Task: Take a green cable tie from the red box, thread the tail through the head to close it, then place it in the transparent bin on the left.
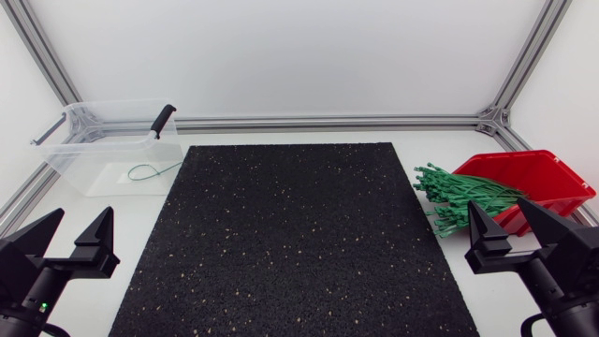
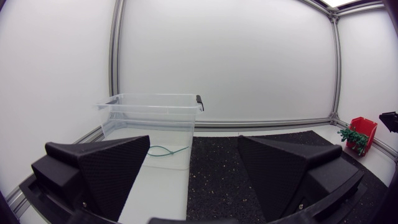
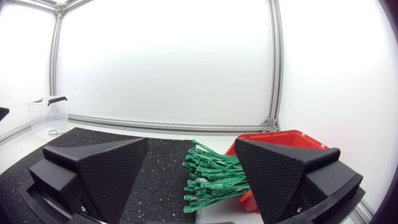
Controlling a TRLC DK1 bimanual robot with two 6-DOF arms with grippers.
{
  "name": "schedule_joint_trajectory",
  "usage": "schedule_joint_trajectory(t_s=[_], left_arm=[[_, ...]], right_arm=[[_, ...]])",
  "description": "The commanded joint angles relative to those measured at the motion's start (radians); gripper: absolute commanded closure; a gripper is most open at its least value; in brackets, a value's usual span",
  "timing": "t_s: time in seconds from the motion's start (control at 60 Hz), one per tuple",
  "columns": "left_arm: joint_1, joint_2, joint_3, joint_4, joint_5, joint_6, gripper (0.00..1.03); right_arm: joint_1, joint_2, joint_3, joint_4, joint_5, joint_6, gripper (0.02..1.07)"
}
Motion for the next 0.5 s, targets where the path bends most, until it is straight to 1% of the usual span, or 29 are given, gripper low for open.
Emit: schedule_joint_trajectory(t_s=[0.0, 0.2, 0.383, 0.483], left_arm=[[0.003, -0.007, -0.038, -0.022, -0.003, -0.010, 0.05], [0.003, -0.007, -0.038, -0.022, -0.003, -0.010, 0.05], [0.002, -0.007, -0.038, -0.022, -0.003, -0.010, 0.05], [0.002, -0.007, -0.040, -0.022, -0.003, -0.010, 0.05]], right_arm=[[0.006, -0.011, 0.022, 0.016, 0.012, 0.003, 0.05], [0.001, 0.018, 0.125, 0.001, 0.024, 0.003, 0.05], [0.001, 0.119, 0.248, -0.037, 0.035, 0.003, 0.05], [-0.007, 0.207, 0.343, -0.062, 0.044, 0.003, 0.05]])
